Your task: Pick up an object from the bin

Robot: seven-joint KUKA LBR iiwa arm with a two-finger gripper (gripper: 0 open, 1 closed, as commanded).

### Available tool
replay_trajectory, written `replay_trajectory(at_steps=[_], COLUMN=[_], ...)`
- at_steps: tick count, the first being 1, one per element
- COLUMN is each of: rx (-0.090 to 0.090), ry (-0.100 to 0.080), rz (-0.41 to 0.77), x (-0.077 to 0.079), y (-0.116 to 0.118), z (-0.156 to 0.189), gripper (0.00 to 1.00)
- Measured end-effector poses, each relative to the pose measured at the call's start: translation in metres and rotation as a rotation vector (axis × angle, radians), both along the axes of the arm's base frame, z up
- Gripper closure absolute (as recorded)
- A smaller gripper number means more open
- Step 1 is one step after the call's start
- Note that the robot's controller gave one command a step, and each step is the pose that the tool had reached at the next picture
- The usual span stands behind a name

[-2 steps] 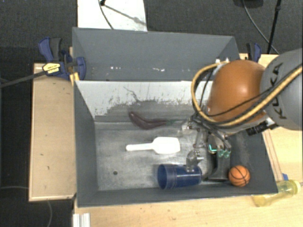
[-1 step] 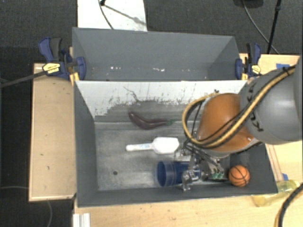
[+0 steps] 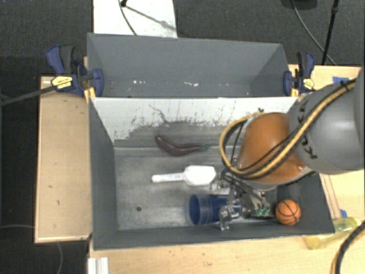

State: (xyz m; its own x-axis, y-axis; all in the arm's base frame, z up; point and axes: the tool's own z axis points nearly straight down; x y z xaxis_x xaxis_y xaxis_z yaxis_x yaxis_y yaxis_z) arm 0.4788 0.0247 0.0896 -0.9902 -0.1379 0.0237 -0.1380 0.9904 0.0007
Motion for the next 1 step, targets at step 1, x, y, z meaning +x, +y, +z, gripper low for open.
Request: replay_trajectory(at_steps=[1], rx=[0.003], ry=[-0.026], rz=[-0.011], x=[0.005], y=[0.0089], z=[0.1205], gripper=[1.0])
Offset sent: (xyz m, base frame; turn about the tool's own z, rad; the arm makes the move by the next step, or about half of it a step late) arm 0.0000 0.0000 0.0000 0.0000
